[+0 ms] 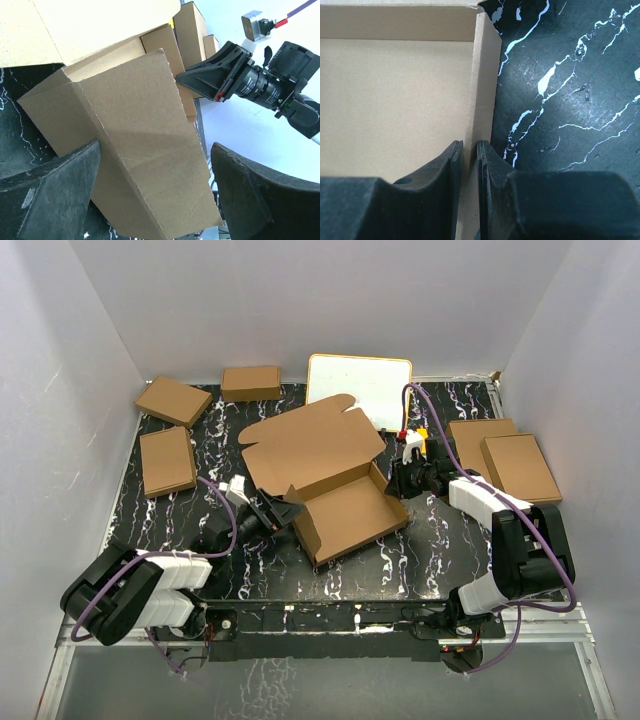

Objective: Fold the paper box

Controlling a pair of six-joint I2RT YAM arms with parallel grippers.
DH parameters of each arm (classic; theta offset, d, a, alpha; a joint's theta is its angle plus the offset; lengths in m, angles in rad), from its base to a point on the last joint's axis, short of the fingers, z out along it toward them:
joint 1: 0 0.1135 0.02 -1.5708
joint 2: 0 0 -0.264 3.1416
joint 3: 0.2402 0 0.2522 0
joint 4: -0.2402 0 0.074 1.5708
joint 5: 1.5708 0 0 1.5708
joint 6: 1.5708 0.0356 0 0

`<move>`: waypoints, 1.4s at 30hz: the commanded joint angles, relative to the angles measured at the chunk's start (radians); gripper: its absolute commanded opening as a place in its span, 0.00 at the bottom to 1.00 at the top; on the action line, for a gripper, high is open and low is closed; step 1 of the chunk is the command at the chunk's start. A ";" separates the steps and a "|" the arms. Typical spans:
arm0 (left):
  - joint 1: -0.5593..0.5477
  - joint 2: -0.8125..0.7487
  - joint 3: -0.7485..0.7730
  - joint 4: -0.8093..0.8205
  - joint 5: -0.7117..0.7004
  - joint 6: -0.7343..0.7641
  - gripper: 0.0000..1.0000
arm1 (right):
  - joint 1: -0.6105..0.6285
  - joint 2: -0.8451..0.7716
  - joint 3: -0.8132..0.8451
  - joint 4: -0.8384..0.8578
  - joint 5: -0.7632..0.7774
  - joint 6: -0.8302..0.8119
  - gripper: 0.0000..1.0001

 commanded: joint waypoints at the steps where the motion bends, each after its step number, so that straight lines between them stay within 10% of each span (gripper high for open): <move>1: -0.003 -0.012 0.020 -0.035 -0.018 -0.022 0.86 | 0.008 -0.024 -0.006 0.038 -0.047 0.004 0.21; 8: -0.003 -0.024 0.064 -0.219 -0.046 -0.015 0.65 | 0.008 -0.024 -0.004 0.038 -0.048 0.003 0.21; 42: -0.215 0.046 0.499 -1.232 -0.397 -0.085 0.71 | 0.008 -0.022 -0.002 0.039 -0.049 0.001 0.22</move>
